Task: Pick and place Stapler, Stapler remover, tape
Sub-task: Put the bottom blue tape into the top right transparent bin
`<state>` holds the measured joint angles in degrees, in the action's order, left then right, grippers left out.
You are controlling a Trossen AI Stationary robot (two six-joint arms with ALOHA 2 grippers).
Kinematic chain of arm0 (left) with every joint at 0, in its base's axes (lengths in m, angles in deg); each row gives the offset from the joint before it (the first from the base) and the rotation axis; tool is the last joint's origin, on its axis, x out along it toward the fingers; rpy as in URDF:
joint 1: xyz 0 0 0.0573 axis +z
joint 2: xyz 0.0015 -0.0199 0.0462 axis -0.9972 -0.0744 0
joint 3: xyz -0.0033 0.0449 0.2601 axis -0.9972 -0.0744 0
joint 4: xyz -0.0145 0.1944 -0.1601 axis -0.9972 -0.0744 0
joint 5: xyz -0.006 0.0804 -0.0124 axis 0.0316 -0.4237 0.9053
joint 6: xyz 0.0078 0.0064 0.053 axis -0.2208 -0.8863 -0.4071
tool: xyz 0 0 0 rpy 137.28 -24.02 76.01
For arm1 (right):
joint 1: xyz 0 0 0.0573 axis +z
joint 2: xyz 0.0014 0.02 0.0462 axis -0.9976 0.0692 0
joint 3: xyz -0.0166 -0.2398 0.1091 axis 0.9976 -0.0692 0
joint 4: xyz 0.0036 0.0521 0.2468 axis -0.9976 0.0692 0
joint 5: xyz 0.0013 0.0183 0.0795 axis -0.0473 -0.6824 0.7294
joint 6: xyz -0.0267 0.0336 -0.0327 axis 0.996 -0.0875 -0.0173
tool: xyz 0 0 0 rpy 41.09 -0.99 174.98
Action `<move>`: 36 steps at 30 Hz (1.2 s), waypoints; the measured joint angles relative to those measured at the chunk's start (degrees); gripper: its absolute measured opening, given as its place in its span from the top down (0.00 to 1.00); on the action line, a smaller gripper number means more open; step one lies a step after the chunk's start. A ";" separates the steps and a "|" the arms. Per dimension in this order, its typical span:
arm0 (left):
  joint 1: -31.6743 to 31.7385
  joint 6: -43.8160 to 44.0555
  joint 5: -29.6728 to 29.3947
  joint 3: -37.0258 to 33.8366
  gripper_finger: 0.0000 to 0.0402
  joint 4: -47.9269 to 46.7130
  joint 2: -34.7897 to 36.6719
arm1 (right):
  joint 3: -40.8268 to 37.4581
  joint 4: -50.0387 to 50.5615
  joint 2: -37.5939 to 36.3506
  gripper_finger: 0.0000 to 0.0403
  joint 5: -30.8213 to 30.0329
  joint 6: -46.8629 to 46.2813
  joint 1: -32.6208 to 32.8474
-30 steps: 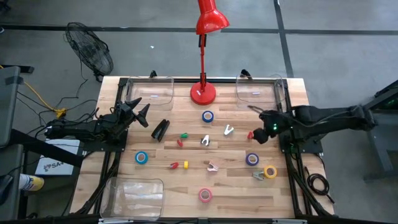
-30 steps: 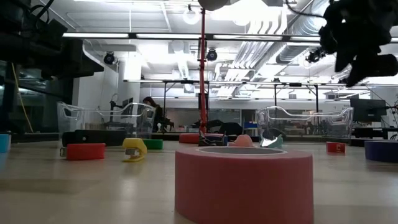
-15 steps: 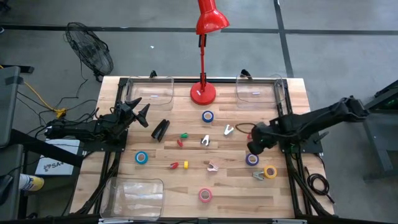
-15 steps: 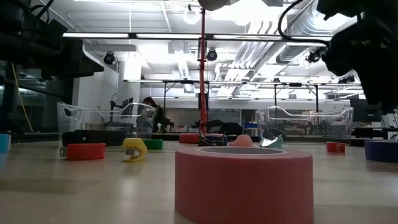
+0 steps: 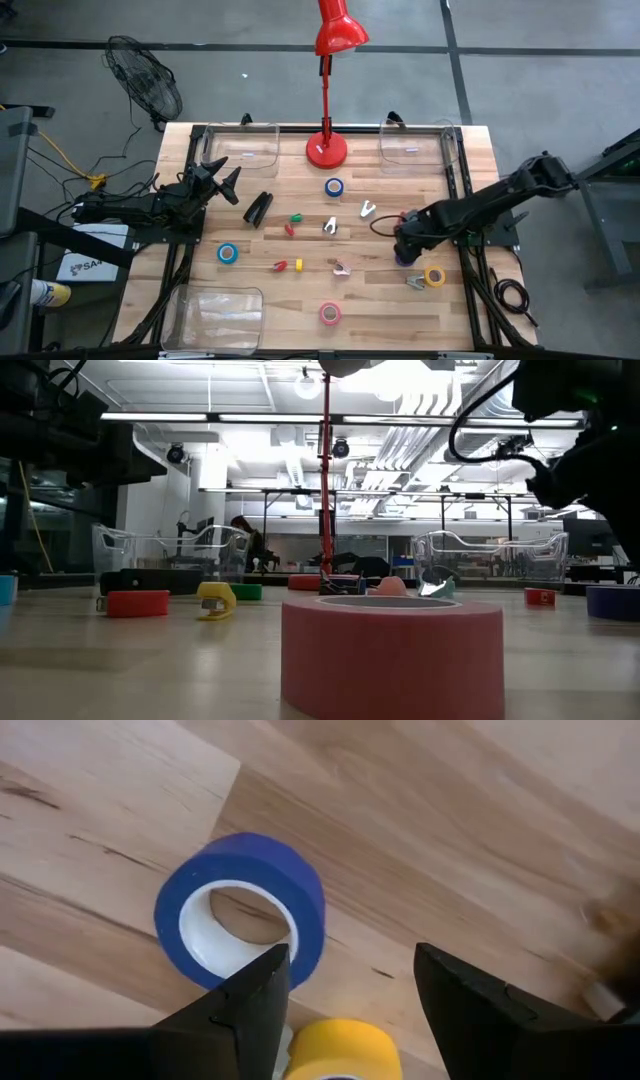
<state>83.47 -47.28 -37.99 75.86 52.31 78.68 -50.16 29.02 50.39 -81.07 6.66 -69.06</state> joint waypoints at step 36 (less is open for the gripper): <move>0.00 -0.01 0.00 -0.01 0.37 0.00 -0.02 | 1.53 -5.23 3.92 0.93 -2.51 1.58 -1.02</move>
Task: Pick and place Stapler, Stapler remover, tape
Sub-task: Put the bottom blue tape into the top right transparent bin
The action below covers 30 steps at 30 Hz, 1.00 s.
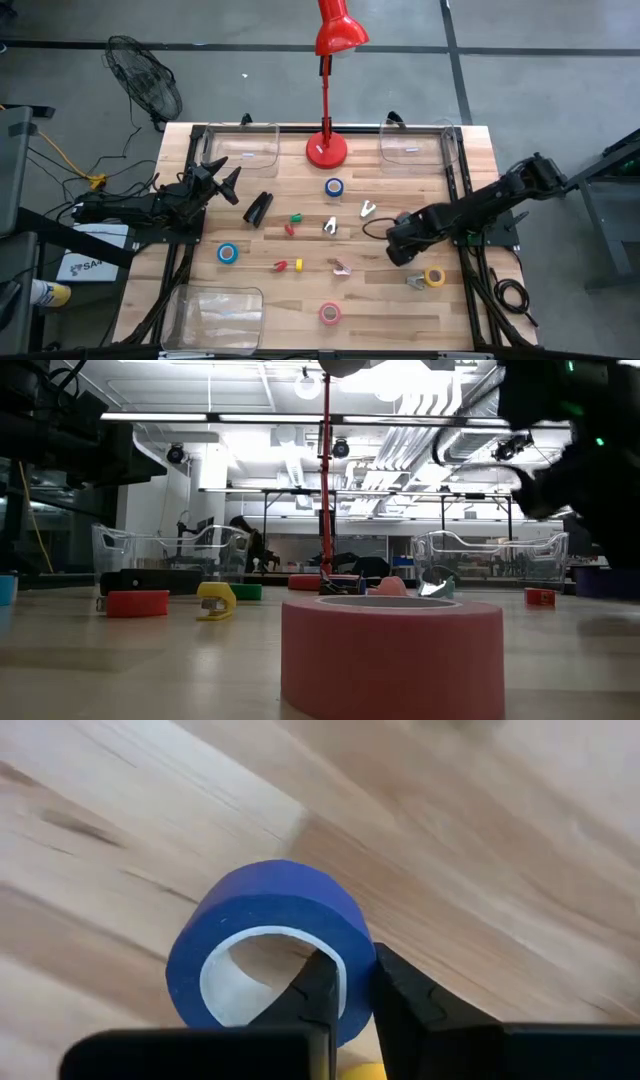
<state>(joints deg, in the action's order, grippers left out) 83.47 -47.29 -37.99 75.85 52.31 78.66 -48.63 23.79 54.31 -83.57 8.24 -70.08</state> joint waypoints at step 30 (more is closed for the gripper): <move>0.00 0.00 0.00 0.01 0.37 0.00 0.02 | 26.03 20.60 -3.52 0.93 -8.58 55.50 -45.52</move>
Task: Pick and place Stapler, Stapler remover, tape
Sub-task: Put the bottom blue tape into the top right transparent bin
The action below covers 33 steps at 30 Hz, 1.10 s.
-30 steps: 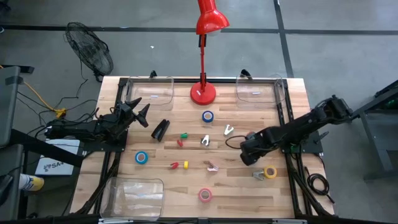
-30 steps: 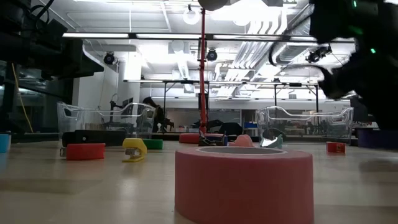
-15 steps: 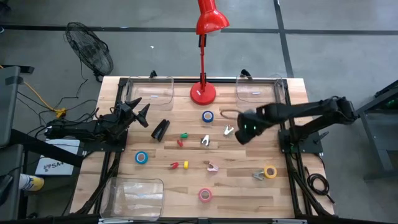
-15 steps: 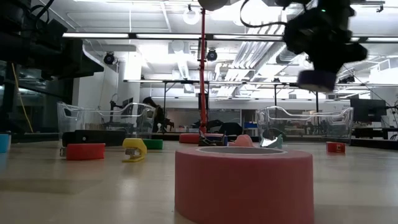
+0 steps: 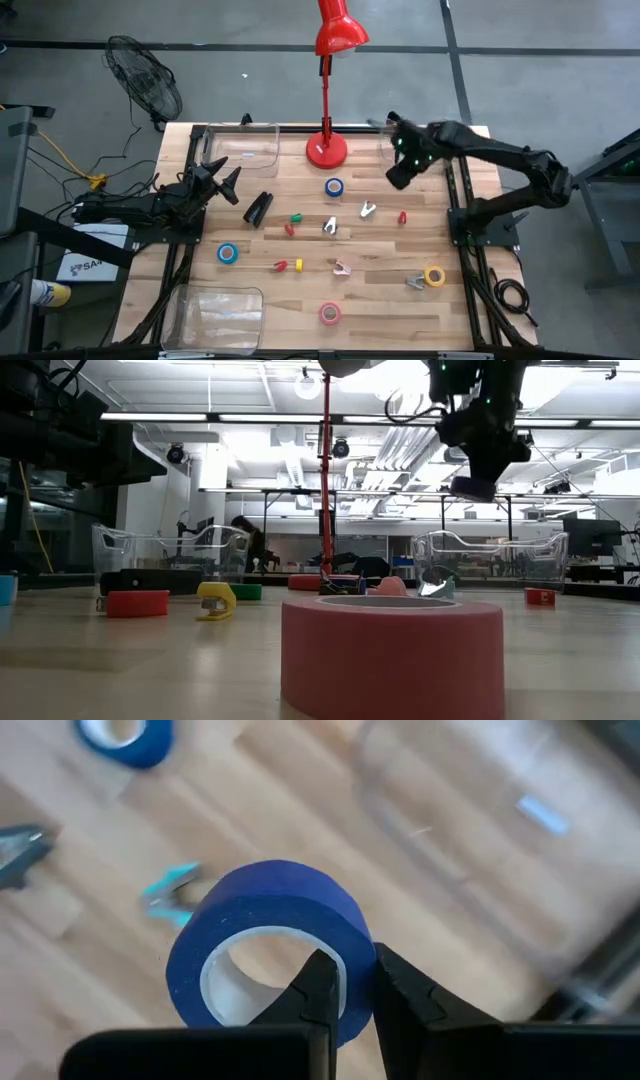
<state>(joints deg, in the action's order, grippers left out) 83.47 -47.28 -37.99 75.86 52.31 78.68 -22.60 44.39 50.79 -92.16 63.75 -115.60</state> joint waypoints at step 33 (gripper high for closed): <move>0.00 0.01 0.00 -0.01 0.37 0.00 0.00 | -0.02 -15.48 25.92 0.88 0.31 -4.04 -22.22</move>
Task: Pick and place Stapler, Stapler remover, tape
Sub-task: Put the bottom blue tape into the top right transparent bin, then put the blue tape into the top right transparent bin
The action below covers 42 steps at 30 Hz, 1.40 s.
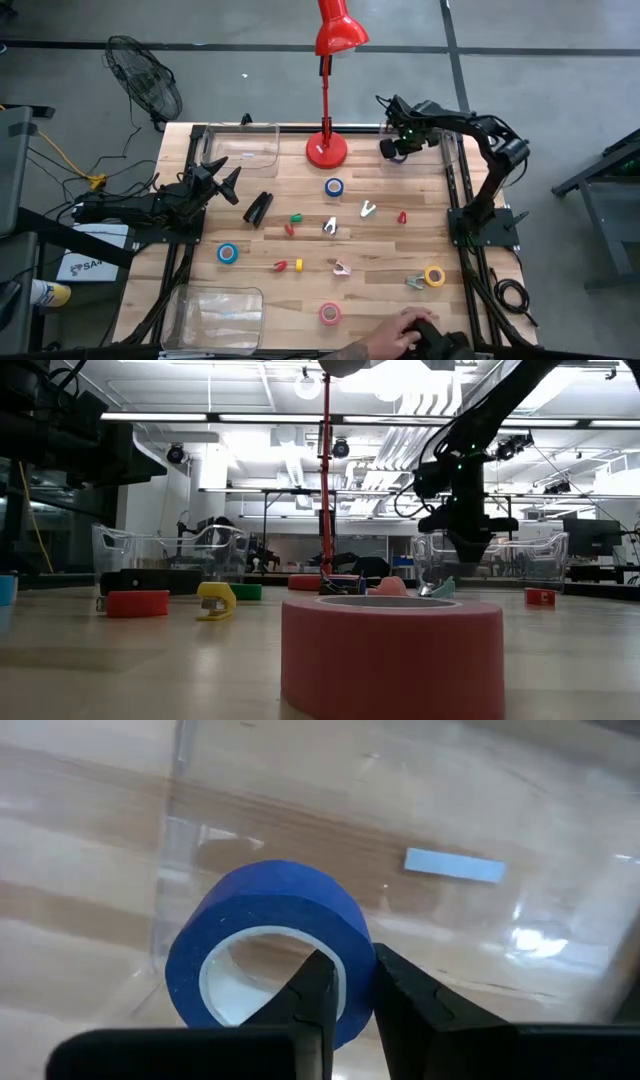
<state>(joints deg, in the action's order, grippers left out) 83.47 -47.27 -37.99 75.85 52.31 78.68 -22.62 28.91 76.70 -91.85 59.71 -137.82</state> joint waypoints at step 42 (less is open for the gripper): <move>0.00 -0.02 0.00 0.00 0.37 0.00 0.00 | -0.02 -9.67 -17.99 0.59 13.62 18.81 6.93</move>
<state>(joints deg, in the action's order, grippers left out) 83.47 -47.29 -37.99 75.85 52.31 78.68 -22.65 19.24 58.71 -78.23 78.52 -130.89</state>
